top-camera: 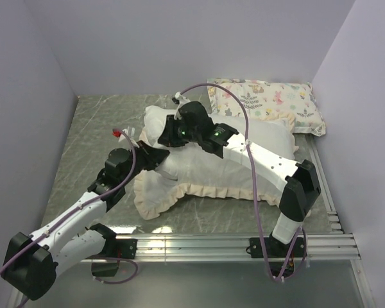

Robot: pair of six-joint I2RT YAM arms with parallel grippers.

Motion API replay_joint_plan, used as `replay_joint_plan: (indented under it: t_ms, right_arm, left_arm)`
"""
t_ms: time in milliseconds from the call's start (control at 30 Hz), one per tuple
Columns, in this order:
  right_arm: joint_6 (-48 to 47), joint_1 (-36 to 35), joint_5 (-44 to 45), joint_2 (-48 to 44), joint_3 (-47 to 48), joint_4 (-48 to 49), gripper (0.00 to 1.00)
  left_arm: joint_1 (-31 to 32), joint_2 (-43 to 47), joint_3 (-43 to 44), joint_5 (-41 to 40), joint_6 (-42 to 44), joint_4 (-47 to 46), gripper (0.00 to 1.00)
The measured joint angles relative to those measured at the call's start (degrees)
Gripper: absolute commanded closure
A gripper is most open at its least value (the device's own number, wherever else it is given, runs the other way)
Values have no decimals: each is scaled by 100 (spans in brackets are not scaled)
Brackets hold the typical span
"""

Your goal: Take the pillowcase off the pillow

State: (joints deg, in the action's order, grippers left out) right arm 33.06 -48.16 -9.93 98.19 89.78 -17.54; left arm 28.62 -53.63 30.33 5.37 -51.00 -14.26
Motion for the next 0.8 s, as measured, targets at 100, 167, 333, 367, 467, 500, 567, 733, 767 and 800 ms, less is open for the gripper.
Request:
replay_joint_plan:
  t_ms: [100, 167, 333, 367, 467, 500, 567, 733, 767, 800]
  right_arm:
    - [-83, -52, 170, -83, 0, -31, 35]
    - [-166, -114, 291, -291, 0, -114, 29]
    - [-374, -273, 970, -1696, -468, -313, 18]
    - [-411, -280, 1145, -2076, -662, -345, 17]
    - [-461, -258, 1816, -3038, -1325, -409, 16]
    - [-466, -251, 2050, -3239, -1596, -437, 15]
    - [-470, -214, 2417, -3543, -2061, -516, 15]
    - [-553, 31, 2848, -3322, -3021, -780, 16]
    - [-570, 76, 2894, -3163, -3123, -859, 24]
    - [-597, 96, 2940, -3014, -3178, -925, 30]
  left_arm:
    - [17, 20, -4, -310, -85, 280, 100]
    - [-11, 37, -24, -608, -146, 566, 100]
    - [-13, 306, -181, -1047, -332, 916, 100]
    - [-9, 367, -195, -1091, -367, 962, 100]
    - [2, 529, -199, -1154, -422, 1078, 100]
    - [4, 599, -199, -1172, -426, 1130, 100]
    - [11, 702, -199, -1193, -426, 1237, 99]
    - [13, 826, -142, -1220, -417, 1482, 100]
    - [13, 828, -120, -1220, -417, 1515, 100]
    - [13, 828, -92, -1217, -415, 1567, 99]
